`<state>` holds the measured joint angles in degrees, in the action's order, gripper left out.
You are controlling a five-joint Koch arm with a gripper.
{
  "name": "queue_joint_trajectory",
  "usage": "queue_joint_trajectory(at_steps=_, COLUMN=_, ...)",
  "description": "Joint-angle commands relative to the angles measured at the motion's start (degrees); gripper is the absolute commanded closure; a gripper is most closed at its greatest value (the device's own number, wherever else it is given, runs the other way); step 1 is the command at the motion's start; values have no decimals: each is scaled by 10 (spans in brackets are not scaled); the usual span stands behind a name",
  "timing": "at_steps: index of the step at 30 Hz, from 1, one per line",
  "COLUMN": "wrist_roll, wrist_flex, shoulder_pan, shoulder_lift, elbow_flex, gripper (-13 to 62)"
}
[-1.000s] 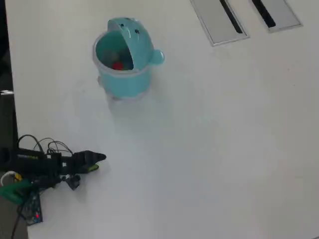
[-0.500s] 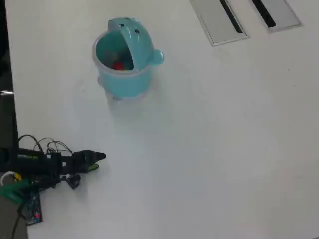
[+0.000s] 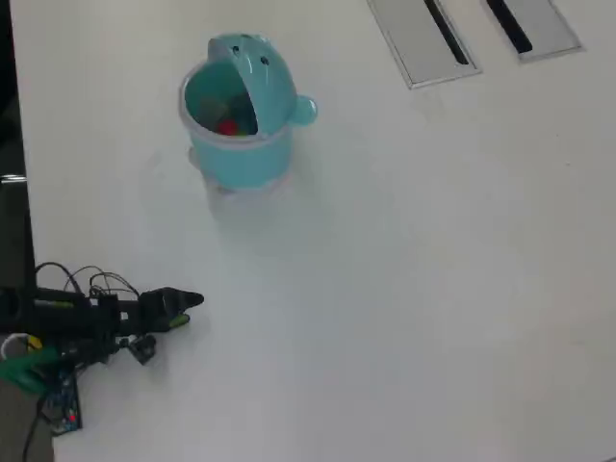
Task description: Grasp RGB lego blocks and put them in the bin one by one.
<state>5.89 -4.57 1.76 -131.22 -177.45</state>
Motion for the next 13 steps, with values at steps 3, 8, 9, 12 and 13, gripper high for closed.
queue_joint_trajectory(at_steps=3, wrist_roll=1, wrist_flex=29, shoulder_pan=-4, shoulder_lift=-28, elbow_flex=-42, gripper=149)
queue_joint_trajectory(at_steps=8, wrist_roll=1, wrist_flex=32, shoulder_pan=-4, shoulder_lift=-28, elbow_flex=-42, gripper=149)
queue_joint_trajectory(at_steps=9, wrist_roll=1, wrist_flex=32, shoulder_pan=-4, shoulder_lift=-28, elbow_flex=-42, gripper=149)
queue_joint_trajectory(at_steps=12, wrist_roll=1, wrist_flex=32, shoulder_pan=-4, shoulder_lift=-28, elbow_flex=-42, gripper=149)
queue_joint_trajectory(at_steps=13, wrist_roll=1, wrist_flex=32, shoulder_pan=-4, shoulder_lift=-28, elbow_flex=-42, gripper=149)
